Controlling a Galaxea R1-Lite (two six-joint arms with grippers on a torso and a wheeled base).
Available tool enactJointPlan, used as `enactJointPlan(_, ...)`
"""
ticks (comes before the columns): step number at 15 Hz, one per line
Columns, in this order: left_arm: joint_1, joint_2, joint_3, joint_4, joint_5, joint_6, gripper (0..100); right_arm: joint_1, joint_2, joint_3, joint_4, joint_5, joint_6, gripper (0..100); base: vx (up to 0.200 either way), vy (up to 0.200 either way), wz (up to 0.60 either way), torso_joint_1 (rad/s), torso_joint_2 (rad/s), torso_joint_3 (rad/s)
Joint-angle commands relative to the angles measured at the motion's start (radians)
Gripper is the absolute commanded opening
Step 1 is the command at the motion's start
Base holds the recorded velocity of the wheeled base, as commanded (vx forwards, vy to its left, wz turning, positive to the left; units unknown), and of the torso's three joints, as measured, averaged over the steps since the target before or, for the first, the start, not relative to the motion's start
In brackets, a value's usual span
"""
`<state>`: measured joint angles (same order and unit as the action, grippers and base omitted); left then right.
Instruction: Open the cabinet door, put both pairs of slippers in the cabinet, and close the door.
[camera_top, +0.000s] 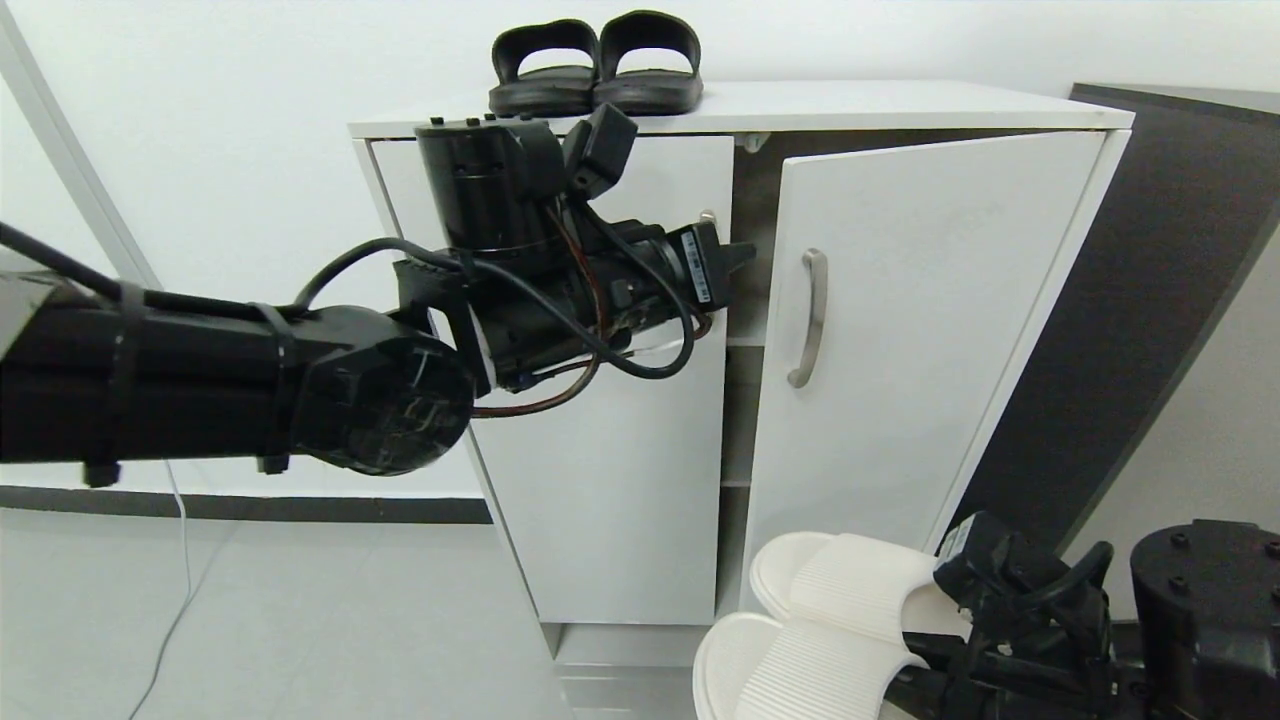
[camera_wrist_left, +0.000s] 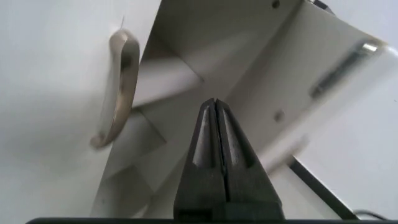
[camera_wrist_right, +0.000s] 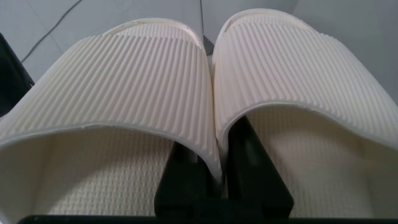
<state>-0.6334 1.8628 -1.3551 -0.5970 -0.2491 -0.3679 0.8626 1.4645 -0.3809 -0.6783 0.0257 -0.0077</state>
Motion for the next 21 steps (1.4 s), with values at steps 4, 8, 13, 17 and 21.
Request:
enactJointPlan(4, -0.002, 0.081, -0.029, -0.014, 0.007, 0.003, 0, 0.001, 0.027, 0.000, 0.000, 0.000, -0.002, 0, 0.000, 0.000, 0.00, 0.000, 0.00, 0.000)
enactJointPlan(8, -0.002, 0.081, -0.035, -0.014, 0.008, 0.000, 0, 0.001, 0.027, 0.000, 0.000, 0.002, -0.002, 0, 0.000, 0.000, 0.00, 0.000, 0.00, 0.000)
enactJointPlan(13, -0.089, 0.050, 0.005, -0.024, 0.044, 0.006, 0, 0.009, 0.027, 0.008, 0.000, 0.002, 0.000, 0, -0.160, 0.000, 0.00, 0.003, 0.00, 0.003)
enactJointPlan(17, -0.196, 0.012, 0.036, -0.064, 0.100, 0.009, 0, 0.023, 0.014, 0.014, 0.000, 0.002, -0.002, 0, -0.200, 0.000, 0.00, 0.005, 0.00, -0.001)
enactJointPlan(21, -0.173, 0.001, 0.047, -0.066, 0.100, 0.009, 0, 0.023, 0.008, 0.014, -0.001, 0.002, -0.002, 0, -0.150, 0.000, 0.00, 0.001, 0.00, 0.002)
